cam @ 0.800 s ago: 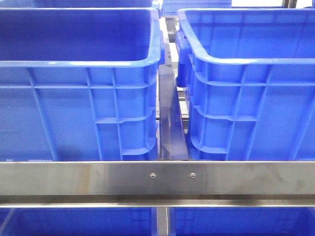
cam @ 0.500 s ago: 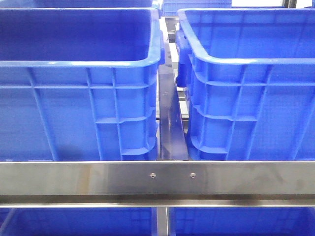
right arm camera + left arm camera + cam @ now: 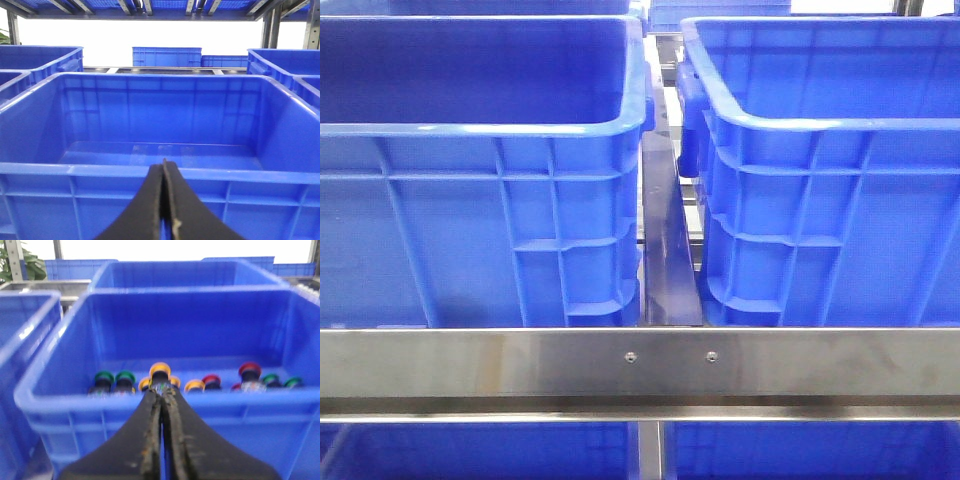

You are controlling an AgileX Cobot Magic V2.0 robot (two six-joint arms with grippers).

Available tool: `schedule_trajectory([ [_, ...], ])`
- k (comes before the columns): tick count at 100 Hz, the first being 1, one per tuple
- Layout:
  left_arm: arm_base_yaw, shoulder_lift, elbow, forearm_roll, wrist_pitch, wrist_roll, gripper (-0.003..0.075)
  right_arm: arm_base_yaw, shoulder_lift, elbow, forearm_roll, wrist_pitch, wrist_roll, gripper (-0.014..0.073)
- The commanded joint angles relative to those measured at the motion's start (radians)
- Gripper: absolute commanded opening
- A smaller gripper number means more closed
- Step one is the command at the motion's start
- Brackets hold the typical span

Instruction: Pick red and yellow buttons and place in box

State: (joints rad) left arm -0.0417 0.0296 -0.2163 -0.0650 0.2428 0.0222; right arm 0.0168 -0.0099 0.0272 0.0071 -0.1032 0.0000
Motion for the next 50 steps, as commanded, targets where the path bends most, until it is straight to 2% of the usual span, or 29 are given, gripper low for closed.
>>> schedule_trajectory([
  [1, 0.000, 0.069, -0.127, -0.012, 0.007, -0.012, -0.0019, -0.007, -0.025, -0.020, -0.007, -0.084, 0.000, -0.0068],
  [38, 0.000, 0.460, -0.570, -0.012, 0.312, -0.010, -0.0019, -0.007, -0.025, -0.020, -0.007, -0.084, 0.000, -0.0068],
  [50, 0.000, 0.601, -0.682, -0.012, 0.375, -0.010, -0.0019, -0.007, -0.025, -0.020, -0.007, -0.084, 0.000, -0.0068],
])
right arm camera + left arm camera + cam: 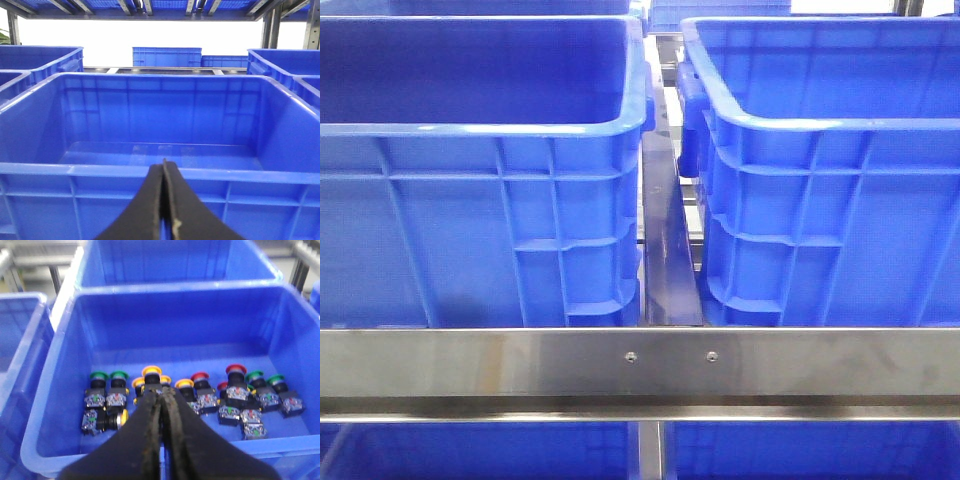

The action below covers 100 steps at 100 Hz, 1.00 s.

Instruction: Pick red and yellow buttons and place in box

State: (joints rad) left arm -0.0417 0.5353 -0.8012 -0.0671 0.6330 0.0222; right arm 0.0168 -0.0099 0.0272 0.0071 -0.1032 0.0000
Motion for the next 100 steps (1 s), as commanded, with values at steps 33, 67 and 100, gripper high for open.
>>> schedule_trajectory([
  [33, 0.000, 0.338, -0.207, -0.010, 0.050, -0.010, -0.0019, -0.007, -0.025, -0.020, -0.007, -0.084, 0.000, -0.0068],
  [67, 0.000, 0.372, -0.207, -0.010, 0.050, -0.003, 0.0304, -0.007, -0.025, -0.020, -0.007, -0.084, 0.000, -0.0068],
  [100, 0.000, 0.380, -0.209, -0.054, 0.052, 0.006, 0.0546, -0.007, -0.025, -0.020, -0.007, -0.084, 0.000, -0.0068],
])
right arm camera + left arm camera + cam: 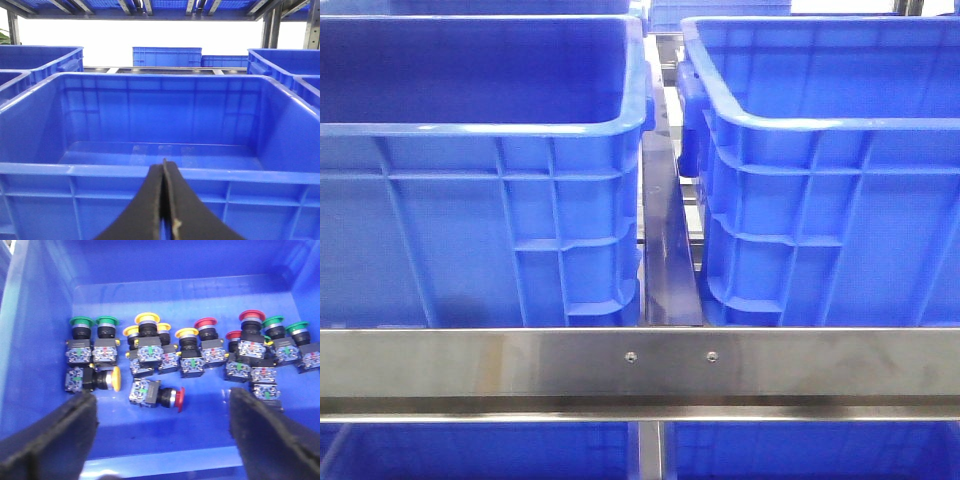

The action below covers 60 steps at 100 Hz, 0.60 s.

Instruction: Pick red and yellow buttons and place in box

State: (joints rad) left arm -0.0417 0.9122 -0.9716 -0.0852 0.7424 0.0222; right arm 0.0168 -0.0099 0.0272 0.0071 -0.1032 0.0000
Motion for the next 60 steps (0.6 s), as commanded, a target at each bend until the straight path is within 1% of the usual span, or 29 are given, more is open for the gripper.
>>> schedule_trajectory([
  [1, 0.000, 0.005, -0.041, -0.038, -0.056, 0.014, 0.0546, -0.007, -0.025, -0.020, -0.007, -0.084, 0.000, -0.0068],
  [10, 0.000, 0.037, -0.054, -0.080, -0.047, 0.045, 0.0546, -0.007, -0.025, -0.020, -0.007, -0.084, 0.000, -0.0068],
  [18, -0.020, 0.084, -0.070, -0.109, -0.045, 0.069, 0.0546, -0.007, -0.025, -0.020, -0.007, -0.084, 0.000, -0.0068],
  [46, -0.209, 0.320, -0.186, -0.092, -0.060, 0.069, 0.0547, -0.007, -0.025, -0.020, -0.007, -0.084, 0.000, -0.0068],
  [60, -0.251, 0.458, -0.275, -0.092, -0.068, 0.069, 0.0546, -0.007, -0.025, -0.020, -0.007, -0.084, 0.000, -0.0068],
])
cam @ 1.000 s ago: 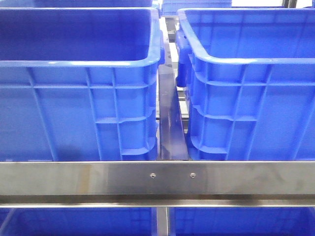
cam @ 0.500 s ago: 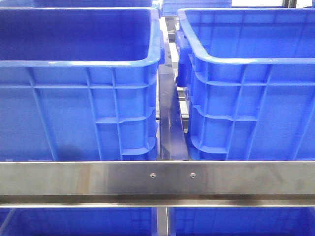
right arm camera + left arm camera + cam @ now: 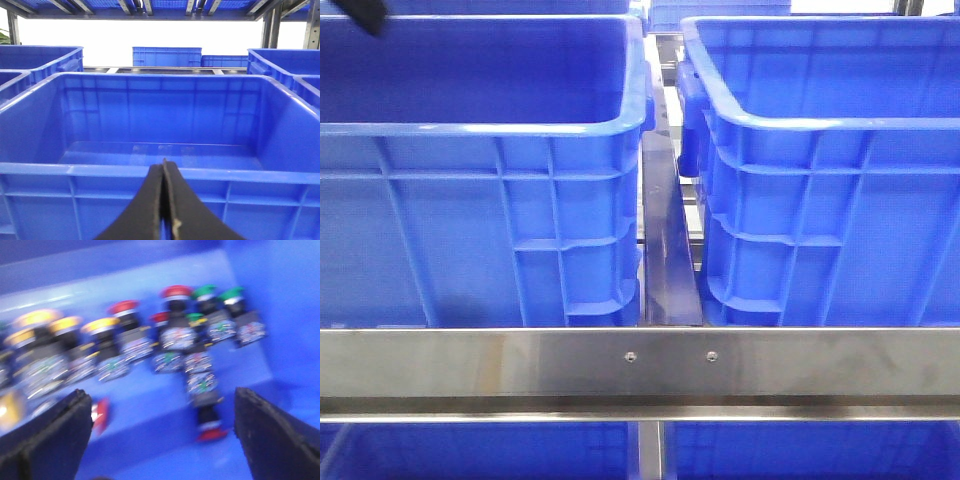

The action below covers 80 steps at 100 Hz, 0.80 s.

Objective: Pick red and yellow buttons and place in box
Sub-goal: 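Reach the left gripper into the button crate and grasp a red-capped button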

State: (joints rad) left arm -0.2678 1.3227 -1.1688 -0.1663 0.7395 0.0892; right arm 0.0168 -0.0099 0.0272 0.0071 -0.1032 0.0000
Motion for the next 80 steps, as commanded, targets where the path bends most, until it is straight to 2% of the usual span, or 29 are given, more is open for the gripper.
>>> schedule_trajectory([
  [1, -0.026, 0.054, -0.082, -0.011, -0.063, 0.002, 0.0546, -0.007, -0.025, -0.020, -0.007, -0.084, 0.000, -0.0068],
  [37, -0.095, 0.297, -0.241, -0.013, -0.057, 0.004, 0.0547, -0.007, -0.025, -0.020, -0.007, -0.084, 0.000, -0.0068],
  [56, -0.104, 0.390, -0.273, -0.007, -0.069, 0.006, 0.0547, -0.007, -0.025, -0.020, -0.007, -0.084, 0.000, -0.0068],
  [80, -0.104, 0.454, -0.274, 0.074, -0.104, 0.006, 0.0546, -0.007, -0.025, -0.020, -0.007, -0.084, 0.000, -0.0068],
])
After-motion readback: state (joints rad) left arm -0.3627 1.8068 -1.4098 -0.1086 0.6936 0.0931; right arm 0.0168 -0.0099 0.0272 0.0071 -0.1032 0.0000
